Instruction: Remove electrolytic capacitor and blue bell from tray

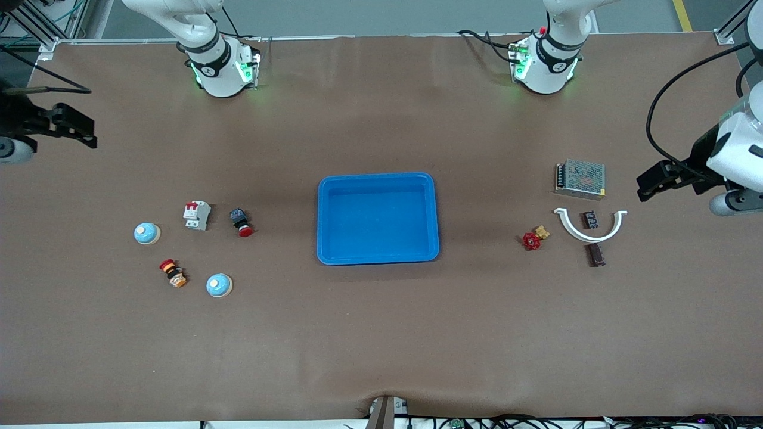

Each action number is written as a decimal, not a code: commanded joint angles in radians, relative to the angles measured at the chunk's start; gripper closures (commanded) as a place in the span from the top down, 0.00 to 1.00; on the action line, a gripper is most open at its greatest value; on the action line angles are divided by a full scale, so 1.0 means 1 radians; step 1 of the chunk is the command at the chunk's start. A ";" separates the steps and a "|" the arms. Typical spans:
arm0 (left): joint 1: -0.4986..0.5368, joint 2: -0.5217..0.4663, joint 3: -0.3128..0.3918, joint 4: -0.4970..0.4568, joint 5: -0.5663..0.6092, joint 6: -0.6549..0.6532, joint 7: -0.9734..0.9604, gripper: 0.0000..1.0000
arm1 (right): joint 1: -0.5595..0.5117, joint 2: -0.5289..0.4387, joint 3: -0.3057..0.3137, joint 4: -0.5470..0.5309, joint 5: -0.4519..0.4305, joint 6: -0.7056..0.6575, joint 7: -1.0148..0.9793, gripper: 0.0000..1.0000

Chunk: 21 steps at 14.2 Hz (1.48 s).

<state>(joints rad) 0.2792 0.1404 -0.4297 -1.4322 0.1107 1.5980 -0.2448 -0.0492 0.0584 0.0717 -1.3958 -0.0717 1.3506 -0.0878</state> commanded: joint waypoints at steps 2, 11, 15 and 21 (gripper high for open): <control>-0.150 -0.096 0.179 -0.088 -0.052 -0.003 0.055 1.00 | -0.061 0.001 0.011 0.000 0.044 0.041 -0.006 1.00; -0.245 -0.150 0.301 -0.117 -0.049 -0.007 0.119 1.00 | -0.078 0.015 0.011 0.006 0.041 0.191 0.010 1.00; -0.236 -0.147 0.299 -0.114 -0.048 -0.007 0.117 1.00 | -0.086 0.018 0.011 0.001 0.047 0.246 0.007 1.00; -0.238 -0.151 0.290 -0.116 -0.048 -0.016 0.116 1.00 | -0.084 0.018 0.011 0.000 0.036 0.251 -0.003 1.00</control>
<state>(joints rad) 0.0437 0.0187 -0.1413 -1.5274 0.0782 1.5941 -0.1443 -0.1172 0.0780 0.0714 -1.3993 -0.0421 1.5988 -0.0863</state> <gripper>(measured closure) 0.000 0.000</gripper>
